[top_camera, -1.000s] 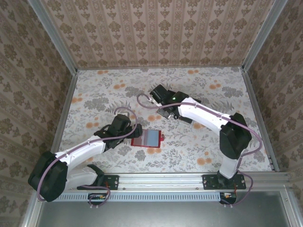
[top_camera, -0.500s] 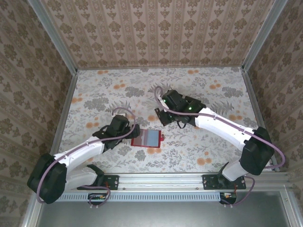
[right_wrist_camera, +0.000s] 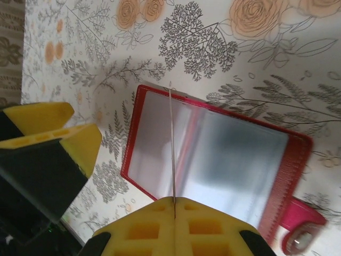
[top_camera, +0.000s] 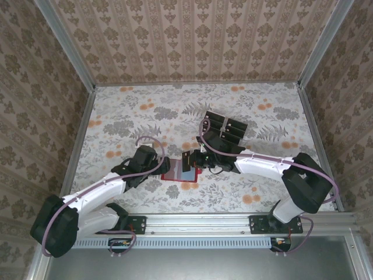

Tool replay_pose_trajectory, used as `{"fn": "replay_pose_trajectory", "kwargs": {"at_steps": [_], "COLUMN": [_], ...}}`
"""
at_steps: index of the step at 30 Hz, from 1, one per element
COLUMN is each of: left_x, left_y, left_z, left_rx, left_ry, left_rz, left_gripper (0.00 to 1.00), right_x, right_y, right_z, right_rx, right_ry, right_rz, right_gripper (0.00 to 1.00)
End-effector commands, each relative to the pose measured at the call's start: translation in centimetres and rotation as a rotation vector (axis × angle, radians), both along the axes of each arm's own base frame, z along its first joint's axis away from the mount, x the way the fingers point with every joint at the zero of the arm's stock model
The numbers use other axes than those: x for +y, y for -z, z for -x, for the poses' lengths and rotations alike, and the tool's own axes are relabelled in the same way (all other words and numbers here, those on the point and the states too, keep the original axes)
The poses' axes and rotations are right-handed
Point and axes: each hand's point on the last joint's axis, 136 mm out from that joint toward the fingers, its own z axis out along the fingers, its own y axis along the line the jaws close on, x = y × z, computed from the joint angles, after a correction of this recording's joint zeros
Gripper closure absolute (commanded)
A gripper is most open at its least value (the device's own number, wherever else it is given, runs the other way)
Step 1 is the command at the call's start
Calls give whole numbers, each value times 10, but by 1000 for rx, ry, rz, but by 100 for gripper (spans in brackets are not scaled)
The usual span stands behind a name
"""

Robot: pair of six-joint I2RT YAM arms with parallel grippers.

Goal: Put the credit cards into the card holder
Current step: Move the card holder to the center of the table.

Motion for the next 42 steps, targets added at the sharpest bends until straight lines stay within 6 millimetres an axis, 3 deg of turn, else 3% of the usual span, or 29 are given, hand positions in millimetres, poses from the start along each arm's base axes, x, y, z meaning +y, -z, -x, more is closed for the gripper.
{"fn": "replay_pose_trajectory", "kwargs": {"at_steps": [1,11,27,34,42], "left_x": [9,6,-4,-15,-28], "left_y": [5,5,1,2,8], "left_z": [3,1,4,5,0], "left_rx": [7,6,15,24,40], "left_ry": [-27,-25,13,48,107], "left_rz": [-12,-4,26,31,-70], "left_gripper": [0,0,0,0,0], "right_x": [18,15,-35,-40,-27], "right_y": [2,40,59,51,14], "right_z": [0,5,8,3,-1], "right_rx": [44,130,147,133,65], "right_ry": [33,60,38,-48,-111], "right_rz": [-82,17,142,130,13], "right_gripper": [100,100,100,100,100]}}
